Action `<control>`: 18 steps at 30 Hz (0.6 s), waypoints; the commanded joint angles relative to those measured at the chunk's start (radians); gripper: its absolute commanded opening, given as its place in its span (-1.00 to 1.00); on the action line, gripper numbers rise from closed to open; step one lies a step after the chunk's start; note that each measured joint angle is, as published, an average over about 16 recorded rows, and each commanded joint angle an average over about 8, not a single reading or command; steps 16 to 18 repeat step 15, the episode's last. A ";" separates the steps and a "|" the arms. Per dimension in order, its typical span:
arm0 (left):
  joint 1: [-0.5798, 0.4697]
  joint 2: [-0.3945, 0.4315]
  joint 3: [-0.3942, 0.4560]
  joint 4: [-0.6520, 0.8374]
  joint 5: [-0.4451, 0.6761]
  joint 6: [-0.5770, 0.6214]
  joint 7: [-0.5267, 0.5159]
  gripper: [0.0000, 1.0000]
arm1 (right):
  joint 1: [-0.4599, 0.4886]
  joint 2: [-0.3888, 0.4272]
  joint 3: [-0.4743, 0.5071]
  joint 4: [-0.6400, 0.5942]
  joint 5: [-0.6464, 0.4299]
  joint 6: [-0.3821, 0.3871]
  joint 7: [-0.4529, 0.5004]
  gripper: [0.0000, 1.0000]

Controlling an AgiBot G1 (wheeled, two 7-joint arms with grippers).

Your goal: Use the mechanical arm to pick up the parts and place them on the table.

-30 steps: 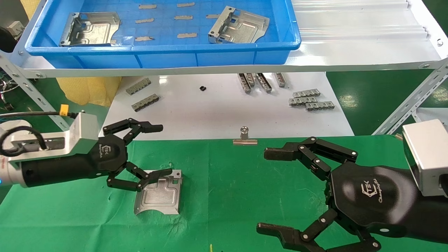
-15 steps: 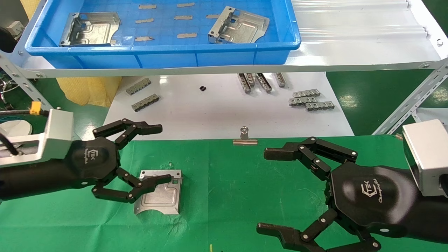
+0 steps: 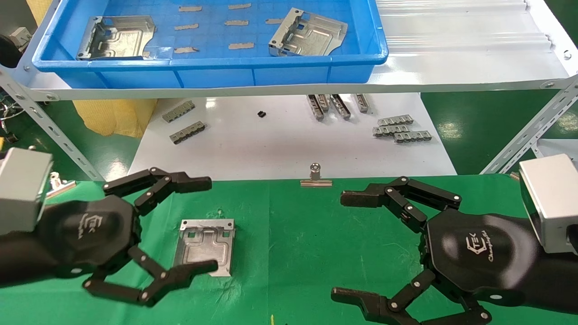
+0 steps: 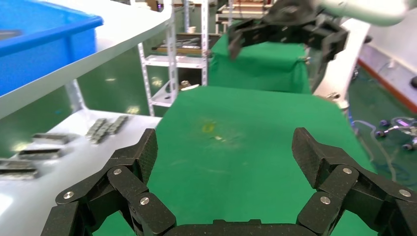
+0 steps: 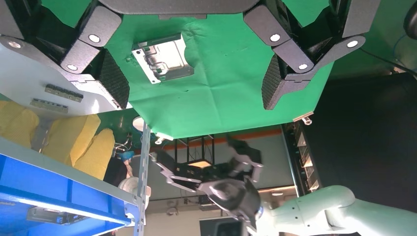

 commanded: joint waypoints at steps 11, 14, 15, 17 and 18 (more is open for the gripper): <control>0.086 -0.054 -0.064 -0.175 -0.056 -0.012 -0.116 1.00 | 0.000 0.000 0.000 0.000 0.000 0.000 0.000 1.00; 0.087 -0.054 -0.065 -0.176 -0.058 -0.013 -0.115 1.00 | 0.000 0.000 0.000 0.000 0.000 0.000 0.000 1.00; 0.086 -0.054 -0.065 -0.174 -0.057 -0.013 -0.114 1.00 | 0.000 0.000 0.000 0.000 0.000 0.000 0.000 1.00; 0.086 -0.054 -0.065 -0.174 -0.057 -0.013 -0.114 1.00 | 0.000 0.000 0.000 0.000 0.000 0.000 0.000 1.00; 0.086 -0.054 -0.065 -0.174 -0.057 -0.013 -0.114 1.00 | 0.000 0.000 0.000 0.000 0.000 0.000 0.000 1.00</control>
